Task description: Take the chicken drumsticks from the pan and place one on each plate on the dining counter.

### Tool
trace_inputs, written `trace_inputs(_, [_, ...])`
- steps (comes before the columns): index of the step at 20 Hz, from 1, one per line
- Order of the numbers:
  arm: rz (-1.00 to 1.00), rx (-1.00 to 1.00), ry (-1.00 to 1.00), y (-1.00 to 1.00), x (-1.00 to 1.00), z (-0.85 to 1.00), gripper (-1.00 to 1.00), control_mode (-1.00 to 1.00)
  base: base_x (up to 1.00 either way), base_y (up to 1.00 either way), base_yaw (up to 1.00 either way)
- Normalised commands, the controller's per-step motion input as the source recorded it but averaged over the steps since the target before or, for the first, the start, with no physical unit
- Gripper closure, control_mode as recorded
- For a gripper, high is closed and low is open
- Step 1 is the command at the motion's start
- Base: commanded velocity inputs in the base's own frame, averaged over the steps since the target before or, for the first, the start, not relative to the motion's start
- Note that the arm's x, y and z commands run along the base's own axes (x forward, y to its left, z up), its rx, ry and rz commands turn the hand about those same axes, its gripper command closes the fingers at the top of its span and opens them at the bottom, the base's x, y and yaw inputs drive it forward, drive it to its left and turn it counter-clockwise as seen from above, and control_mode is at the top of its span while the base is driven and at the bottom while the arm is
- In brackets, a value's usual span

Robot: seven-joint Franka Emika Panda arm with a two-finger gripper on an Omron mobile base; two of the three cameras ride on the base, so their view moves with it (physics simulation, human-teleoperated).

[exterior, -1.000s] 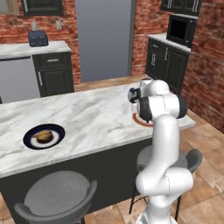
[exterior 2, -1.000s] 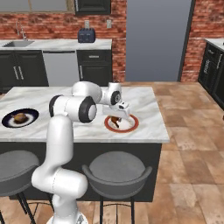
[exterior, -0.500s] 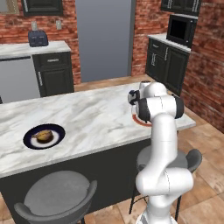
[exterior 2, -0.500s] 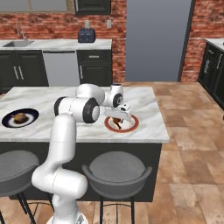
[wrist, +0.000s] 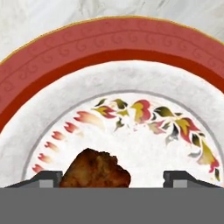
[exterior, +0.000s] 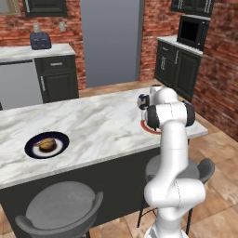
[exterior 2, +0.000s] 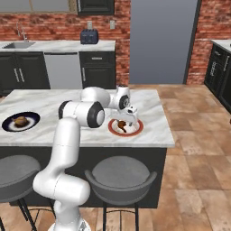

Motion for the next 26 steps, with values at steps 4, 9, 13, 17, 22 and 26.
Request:
trace_inputs(4, [0.1,0.01,-0.02,-0.06,0.0,0.2,-1.0,-1.0,0.0,0.0,0.0])
trace_inputs(9, [0.14,0.0,-0.08,0.02,-0.46,0.47,-1.0,-1.0,0.0,0.0,0.0])
trace_inputs(13, [0.13,0.0,-0.05,0.16,-0.65,0.3,-1.0,-1.0,0.0,0.0,0.0])
trace_inputs(17, [0.14,0.0,0.0,0.18,-0.82,0.18,-1.0,-1.0,0.0,0.0,0.0])
trace_inputs(22, [0.09,0.0,0.0,0.26,-0.92,0.01,-1.0,-1.0,0.0,0.0,0.0])
trace_inputs(26, [0.04,0.0,-0.1,0.29,-1.0,-0.02,-1.0,-1.0,0.0,0.0,0.0])
